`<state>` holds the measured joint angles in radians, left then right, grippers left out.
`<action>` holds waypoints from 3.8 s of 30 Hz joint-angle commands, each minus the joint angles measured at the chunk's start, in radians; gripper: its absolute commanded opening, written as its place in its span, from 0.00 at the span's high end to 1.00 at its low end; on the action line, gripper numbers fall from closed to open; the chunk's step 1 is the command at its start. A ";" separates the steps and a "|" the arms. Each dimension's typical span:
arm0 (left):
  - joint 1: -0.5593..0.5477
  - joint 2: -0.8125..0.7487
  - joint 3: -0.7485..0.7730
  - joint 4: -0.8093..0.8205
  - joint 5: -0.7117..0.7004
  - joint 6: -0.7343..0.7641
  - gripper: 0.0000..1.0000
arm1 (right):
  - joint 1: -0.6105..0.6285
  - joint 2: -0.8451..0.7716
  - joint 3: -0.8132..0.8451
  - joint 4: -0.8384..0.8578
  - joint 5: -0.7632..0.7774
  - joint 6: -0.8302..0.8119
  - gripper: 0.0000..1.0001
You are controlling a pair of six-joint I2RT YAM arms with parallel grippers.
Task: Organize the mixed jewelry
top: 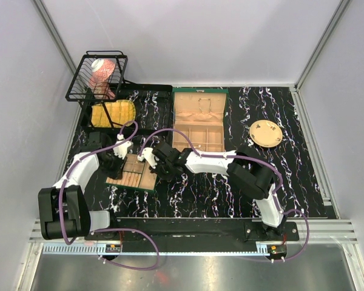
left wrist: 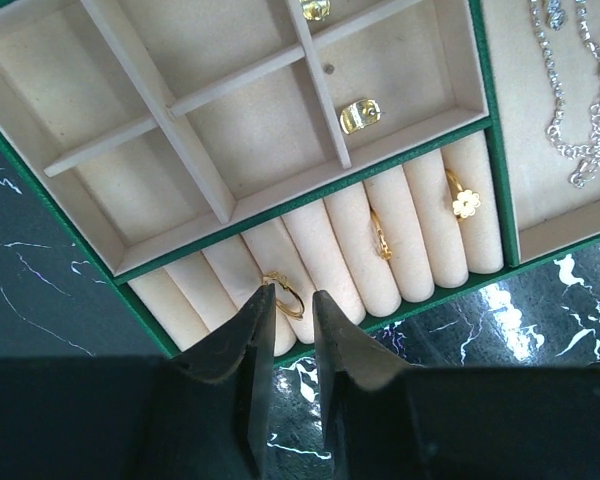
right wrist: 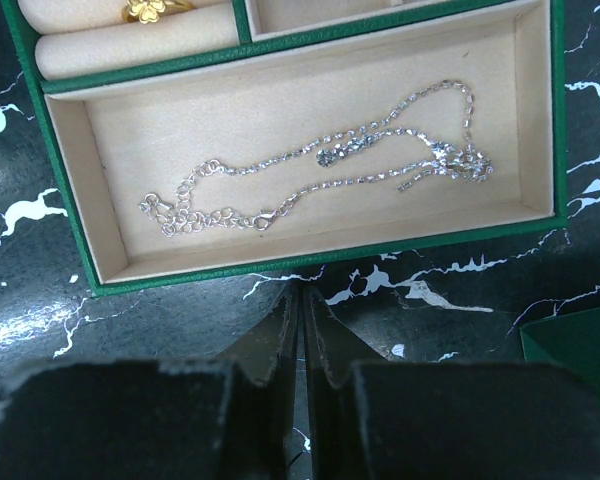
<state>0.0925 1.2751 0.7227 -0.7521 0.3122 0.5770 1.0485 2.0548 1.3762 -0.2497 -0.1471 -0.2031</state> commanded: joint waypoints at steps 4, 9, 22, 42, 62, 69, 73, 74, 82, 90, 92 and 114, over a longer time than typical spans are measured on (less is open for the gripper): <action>-0.004 -0.002 -0.009 0.031 -0.032 -0.014 0.79 | 0.010 -0.042 -0.011 0.012 0.021 -0.012 0.89; -0.005 -0.005 -0.009 0.036 -0.039 -0.011 0.87 | 0.012 -0.039 -0.011 0.012 0.018 -0.010 0.89; -0.004 0.012 -0.020 0.043 -0.047 -0.023 1.00 | 0.011 -0.035 -0.009 0.010 0.020 -0.009 0.90; -0.002 0.084 -0.026 0.086 -0.107 -0.054 1.00 | 0.011 -0.028 -0.008 0.007 0.015 -0.012 0.89; 0.046 0.036 -0.005 0.077 -0.108 -0.072 1.00 | 0.012 -0.022 -0.008 0.007 0.011 -0.010 0.89; 0.035 0.038 -0.003 0.017 -0.084 -0.040 1.00 | 0.011 -0.010 0.001 0.007 0.011 -0.012 0.89; -0.002 0.027 -0.009 0.002 -0.088 -0.037 1.00 | 0.013 -0.004 0.004 0.007 0.015 -0.012 0.90; -0.007 0.026 -0.011 0.002 -0.096 -0.040 1.00 | 0.012 -0.004 0.004 0.007 0.015 -0.013 0.89; -0.016 0.055 -0.026 0.016 -0.108 -0.040 1.00 | 0.011 -0.007 0.001 0.007 0.021 -0.013 0.89; -0.016 0.072 -0.039 0.025 -0.133 -0.036 1.00 | 0.012 -0.005 -0.002 0.006 0.020 -0.015 0.89; -0.016 0.073 -0.039 0.022 -0.131 -0.032 1.00 | 0.013 -0.004 0.000 0.007 0.018 -0.015 0.89; -0.059 0.116 -0.017 -0.059 -0.075 0.024 0.92 | 0.012 0.004 0.001 0.006 0.032 -0.021 0.90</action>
<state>0.0448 1.3708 0.7380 -0.7071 0.1986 0.5999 1.0492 2.0541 1.3743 -0.2474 -0.1459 -0.2131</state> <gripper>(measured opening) 0.039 0.105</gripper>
